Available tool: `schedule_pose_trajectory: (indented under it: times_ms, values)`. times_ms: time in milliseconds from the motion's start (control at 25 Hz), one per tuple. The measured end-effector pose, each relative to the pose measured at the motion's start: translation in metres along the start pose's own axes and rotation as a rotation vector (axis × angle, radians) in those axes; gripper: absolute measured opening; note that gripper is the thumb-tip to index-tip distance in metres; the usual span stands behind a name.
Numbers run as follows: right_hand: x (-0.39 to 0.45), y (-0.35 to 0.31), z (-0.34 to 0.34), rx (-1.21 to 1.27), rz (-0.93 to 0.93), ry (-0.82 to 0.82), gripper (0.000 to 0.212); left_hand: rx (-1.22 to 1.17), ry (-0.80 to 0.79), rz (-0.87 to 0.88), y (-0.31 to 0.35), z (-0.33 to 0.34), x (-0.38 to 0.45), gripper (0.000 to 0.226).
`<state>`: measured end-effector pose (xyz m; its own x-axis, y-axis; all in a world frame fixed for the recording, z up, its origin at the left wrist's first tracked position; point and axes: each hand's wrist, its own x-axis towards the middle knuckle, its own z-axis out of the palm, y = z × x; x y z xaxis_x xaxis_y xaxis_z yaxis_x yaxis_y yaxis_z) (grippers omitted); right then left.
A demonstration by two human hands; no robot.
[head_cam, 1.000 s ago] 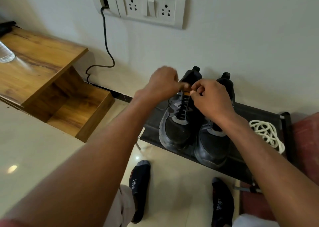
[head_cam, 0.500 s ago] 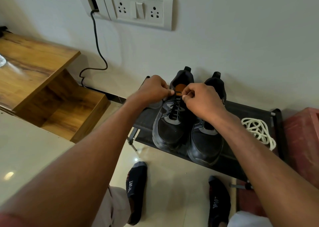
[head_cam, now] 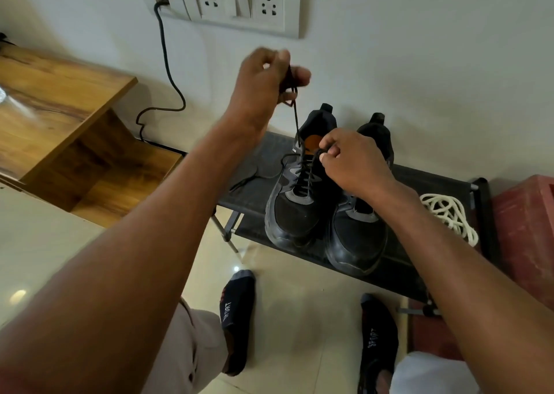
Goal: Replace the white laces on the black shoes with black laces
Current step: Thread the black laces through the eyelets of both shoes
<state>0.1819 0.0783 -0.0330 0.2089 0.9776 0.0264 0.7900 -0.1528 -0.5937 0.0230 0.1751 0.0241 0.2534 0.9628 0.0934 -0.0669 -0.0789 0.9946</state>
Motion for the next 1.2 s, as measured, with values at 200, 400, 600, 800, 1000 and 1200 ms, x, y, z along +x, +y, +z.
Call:
schedule_pose_trajectory:
  times_ms: [200,400,600,800,1000,1200]
  values:
    - [0.0,-0.004,0.002,-0.004,-0.022,0.041,0.018,0.358,0.009,0.089,-0.002,-0.003,0.005,0.021]
    - [0.0,-0.016,0.016,-0.044,-0.116,-0.007,0.023,1.103,-0.199,0.027,-0.036,-0.022,0.004,0.021]
    - [-0.002,-0.031,0.039,-0.247,-0.119,-0.139,0.039,1.243,-0.264,-0.032,-0.046,-0.039,0.005,0.012]
    - [-0.003,-0.039,0.041,-0.202,-0.147,-0.015,0.027,1.258,-0.186,-0.014,-0.055,-0.043,0.003,0.009]
    - [-0.003,-0.037,0.046,-0.258,-0.126,-0.053,0.042,1.035,-0.06,-0.011,-0.051,-0.039,0.007,0.006]
    - [0.0,-0.038,0.048,-0.312,-0.105,-0.001,0.035,1.012,-0.011,-0.036,-0.054,-0.036,0.006,0.004]
